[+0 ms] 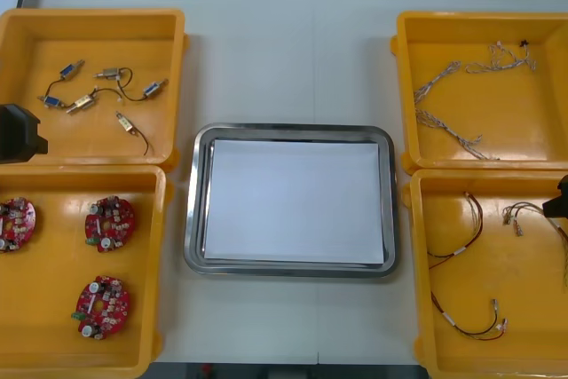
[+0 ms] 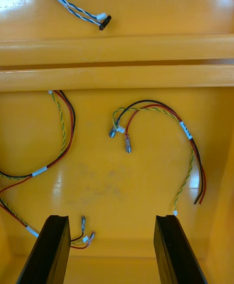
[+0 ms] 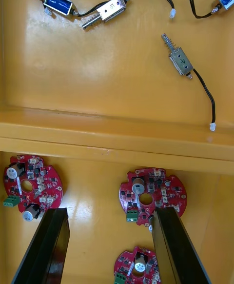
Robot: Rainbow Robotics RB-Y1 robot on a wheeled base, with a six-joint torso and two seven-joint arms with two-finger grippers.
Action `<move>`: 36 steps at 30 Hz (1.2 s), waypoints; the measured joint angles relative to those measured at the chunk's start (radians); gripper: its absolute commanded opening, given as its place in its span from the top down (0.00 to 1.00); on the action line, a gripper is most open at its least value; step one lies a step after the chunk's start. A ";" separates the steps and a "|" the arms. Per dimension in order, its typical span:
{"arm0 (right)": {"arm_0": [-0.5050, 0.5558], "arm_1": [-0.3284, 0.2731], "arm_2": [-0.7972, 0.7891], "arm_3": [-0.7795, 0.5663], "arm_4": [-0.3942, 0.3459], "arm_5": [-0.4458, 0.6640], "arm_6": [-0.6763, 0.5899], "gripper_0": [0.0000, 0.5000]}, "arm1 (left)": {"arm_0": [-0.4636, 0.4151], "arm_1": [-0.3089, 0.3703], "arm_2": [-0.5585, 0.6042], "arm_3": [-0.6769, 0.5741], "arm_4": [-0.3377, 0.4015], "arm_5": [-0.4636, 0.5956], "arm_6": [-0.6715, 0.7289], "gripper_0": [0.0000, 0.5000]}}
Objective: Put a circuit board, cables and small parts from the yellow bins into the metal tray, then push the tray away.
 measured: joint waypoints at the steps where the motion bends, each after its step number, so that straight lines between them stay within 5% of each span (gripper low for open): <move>1: 0.000 0.000 0.000 0.000 0.000 0.000 0.000 0.00 | 0.000 0.000 0.000 0.000 0.000 0.000 0.000 0.00; 36: 0.000 0.000 0.000 0.000 0.000 0.000 0.000 0.00 | 0.000 0.000 0.000 0.000 0.000 0.000 0.000 0.00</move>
